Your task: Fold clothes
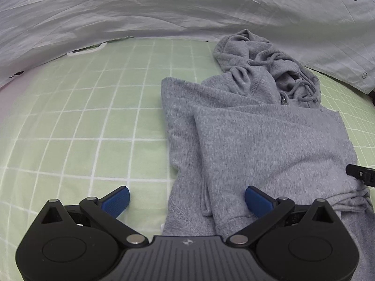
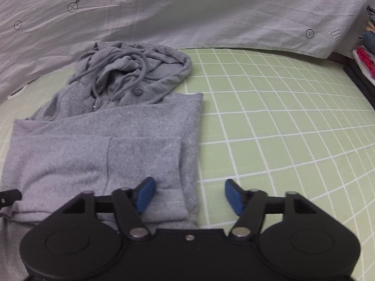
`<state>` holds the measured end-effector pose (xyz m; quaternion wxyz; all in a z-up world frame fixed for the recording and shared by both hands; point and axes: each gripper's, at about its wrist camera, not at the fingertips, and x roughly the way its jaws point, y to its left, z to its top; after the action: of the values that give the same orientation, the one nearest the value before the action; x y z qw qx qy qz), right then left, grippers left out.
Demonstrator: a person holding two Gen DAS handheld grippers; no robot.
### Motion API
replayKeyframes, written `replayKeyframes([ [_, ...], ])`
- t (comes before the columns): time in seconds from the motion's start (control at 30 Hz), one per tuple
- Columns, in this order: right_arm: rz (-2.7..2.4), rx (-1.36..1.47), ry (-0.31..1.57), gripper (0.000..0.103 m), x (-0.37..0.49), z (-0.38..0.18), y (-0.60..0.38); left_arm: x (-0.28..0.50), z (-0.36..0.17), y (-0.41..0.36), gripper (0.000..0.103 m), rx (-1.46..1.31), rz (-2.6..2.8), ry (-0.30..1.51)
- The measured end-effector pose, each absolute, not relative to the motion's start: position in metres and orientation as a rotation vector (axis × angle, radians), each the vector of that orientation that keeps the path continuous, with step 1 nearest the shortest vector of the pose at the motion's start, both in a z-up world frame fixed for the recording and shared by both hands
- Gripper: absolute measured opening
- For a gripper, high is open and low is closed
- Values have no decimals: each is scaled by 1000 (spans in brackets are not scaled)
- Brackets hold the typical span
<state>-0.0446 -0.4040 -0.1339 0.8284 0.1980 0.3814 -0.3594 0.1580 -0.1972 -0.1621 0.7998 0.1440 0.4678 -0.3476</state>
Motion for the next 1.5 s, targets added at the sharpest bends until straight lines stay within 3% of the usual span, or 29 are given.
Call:
replayKeyframes([
  [0.07, -765, 411, 799, 83, -48, -131, -403, 159, -160, -199, 103, 314, -754, 1040],
  [0.13, -768, 401, 788, 101, -52, -128, -402, 162, -155, -198, 103, 285, -768, 1108],
  [0.17, -769, 396, 783, 103, -54, -126, -402, 162, -152, -195, 103, 253, -772, 1125],
  [0.57, -800, 381, 720, 103, -94, -99, -400, 107, -91, -172, 103, 231, -803, 940],
  [0.93, -751, 364, 772, 103, -119, -99, -407, 86, -89, -173, 103, 200, -744, 925],
  [1.17, -770, 414, 794, 103, -117, -114, -436, 108, -94, -189, 103, 234, -724, 942],
  [1.5, -766, 454, 808, 103, -63, -127, -510, 210, -107, -244, 103, 169, -652, 954],
])
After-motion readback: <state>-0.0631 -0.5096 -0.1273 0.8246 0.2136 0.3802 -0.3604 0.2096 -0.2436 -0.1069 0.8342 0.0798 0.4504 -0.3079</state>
